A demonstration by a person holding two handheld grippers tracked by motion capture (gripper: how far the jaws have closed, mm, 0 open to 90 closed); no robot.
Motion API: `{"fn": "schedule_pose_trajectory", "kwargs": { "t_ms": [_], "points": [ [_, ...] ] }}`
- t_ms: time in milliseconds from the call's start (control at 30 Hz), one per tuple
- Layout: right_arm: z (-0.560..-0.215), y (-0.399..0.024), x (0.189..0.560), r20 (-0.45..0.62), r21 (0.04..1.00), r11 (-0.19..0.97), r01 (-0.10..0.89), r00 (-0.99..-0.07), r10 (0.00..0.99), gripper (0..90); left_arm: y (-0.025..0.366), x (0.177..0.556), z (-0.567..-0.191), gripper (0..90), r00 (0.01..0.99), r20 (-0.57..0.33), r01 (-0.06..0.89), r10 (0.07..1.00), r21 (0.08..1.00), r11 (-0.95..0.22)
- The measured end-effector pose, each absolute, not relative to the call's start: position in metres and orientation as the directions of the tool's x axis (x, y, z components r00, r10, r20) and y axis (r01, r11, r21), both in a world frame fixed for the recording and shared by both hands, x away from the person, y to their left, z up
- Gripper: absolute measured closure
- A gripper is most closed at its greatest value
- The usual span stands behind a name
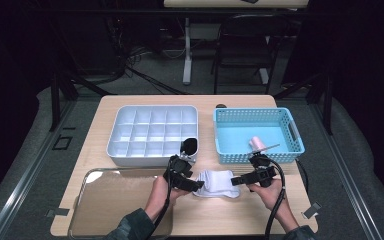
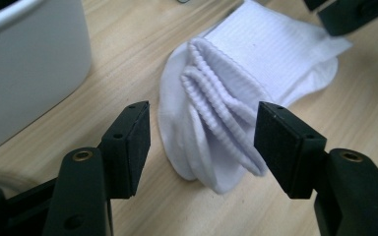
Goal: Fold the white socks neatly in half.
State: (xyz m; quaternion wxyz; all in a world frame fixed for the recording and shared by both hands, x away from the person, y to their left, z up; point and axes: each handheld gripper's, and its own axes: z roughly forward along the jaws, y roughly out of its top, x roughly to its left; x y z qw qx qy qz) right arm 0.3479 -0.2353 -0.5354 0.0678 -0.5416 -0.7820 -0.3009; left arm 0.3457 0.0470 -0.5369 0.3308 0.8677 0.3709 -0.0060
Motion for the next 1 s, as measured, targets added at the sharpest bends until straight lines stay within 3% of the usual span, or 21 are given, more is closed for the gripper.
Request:
{"fn": "schedule_pose_trajectory", "kwargs": {
  "t_ms": [167, 200, 367, 533, 700, 1000],
  "points": [
    [-0.549, -0.228, 0.351, 0.432, 0.338, 0.226, 0.913, -0.364, 0.825, 55.3, 0.047, 0.349, -0.547, 45.8, 0.719, -0.284, 0.665, 0.634, 0.545, -0.51],
    [-0.549, -0.229, 0.352, 0.419, 0.309, 0.276, 0.91, -0.391, 0.819, 58.3, 0.047, 0.348, -0.547, 49.1, 0.721, -0.277, 0.662, 0.635, 0.547, -0.512],
    [-0.554, -0.224, 0.351, 0.413, 0.31, 0.263, 0.914, -0.379, 0.828, 65.8, 0.047, 0.345, -0.553, 56.1, 0.724, -0.259, 0.659, 0.639, 0.535, -0.529],
    [-0.552, -0.22, 0.35, 0.385, 0.32, 0.316, 0.893, -0.427, 0.818, 81.7, 0.043, 0.345, -0.56, 66.8, 0.735, -0.27, 0.654, 0.621, 0.525, -0.545],
    [-0.543, -0.215, 0.344, 0.337, 0.347, 0.354, 0.868, -0.468, 0.817, 82.9, 0.043, 0.344, -0.561, 73.6, 0.739, -0.266, 0.647, 0.619, 0.534, -0.544],
    [-0.528, -0.209, 0.341, 0.31, 0.421, 0.372, 0.827, -0.517, 0.798, 83.0, 0.043, 0.344, -0.563, 75.5, 0.729, -0.278, 0.654, 0.625, 0.551, -0.518]
  ]
}}
